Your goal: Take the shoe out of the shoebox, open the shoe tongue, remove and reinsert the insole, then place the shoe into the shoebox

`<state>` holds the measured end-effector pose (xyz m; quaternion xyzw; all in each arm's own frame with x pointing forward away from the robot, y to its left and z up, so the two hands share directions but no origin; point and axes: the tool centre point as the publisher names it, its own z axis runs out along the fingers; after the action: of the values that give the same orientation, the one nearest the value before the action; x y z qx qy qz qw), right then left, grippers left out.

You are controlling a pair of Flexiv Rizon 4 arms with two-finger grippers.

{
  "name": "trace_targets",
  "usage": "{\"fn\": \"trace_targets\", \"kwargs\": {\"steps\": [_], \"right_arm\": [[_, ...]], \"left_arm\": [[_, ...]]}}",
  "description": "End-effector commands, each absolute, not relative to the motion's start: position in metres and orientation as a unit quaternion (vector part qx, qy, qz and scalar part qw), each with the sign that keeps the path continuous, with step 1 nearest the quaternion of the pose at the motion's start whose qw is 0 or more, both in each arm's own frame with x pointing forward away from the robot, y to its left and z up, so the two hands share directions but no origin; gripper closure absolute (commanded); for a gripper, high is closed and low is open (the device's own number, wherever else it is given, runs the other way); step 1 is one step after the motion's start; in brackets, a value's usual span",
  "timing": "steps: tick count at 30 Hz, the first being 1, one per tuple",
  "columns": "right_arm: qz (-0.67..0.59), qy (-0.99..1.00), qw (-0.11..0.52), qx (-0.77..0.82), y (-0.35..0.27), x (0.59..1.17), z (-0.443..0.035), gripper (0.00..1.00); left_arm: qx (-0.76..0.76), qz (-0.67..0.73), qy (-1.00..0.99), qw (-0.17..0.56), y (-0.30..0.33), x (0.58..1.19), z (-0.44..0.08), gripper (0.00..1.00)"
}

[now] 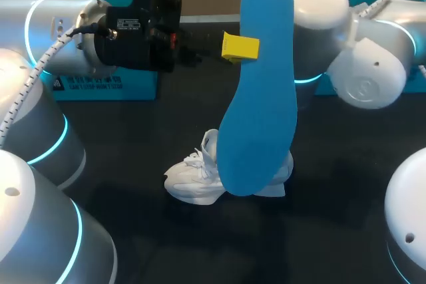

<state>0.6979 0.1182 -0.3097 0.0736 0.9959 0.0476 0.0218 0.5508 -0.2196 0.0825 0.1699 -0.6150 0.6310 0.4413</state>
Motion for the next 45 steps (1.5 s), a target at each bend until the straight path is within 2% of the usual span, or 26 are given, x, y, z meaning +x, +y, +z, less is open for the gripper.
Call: {"fn": "trace_targets", "kwargs": {"steps": [1, 18, 45], "right_arm": [[0.047, 0.996, 0.019, 0.072, 0.119, 0.7, -0.316, 0.0], [0.048, 0.997, -0.009, 0.052, 0.12, 0.703, -0.341, 0.0], [0.049, 0.998, -0.004, 0.049, 0.12, 0.706, -0.335, 0.0]], "left_arm": [[0.17, 0.631, -0.615, 0.441, -0.219, 0.55, 0.082, 1.0], [0.17, 0.631, -0.615, 0.441, -0.219, 0.55, 0.082, 1.0], [0.17, 0.631, -0.615, 0.441, -0.219, 0.55, 0.082, 1.0]]}}
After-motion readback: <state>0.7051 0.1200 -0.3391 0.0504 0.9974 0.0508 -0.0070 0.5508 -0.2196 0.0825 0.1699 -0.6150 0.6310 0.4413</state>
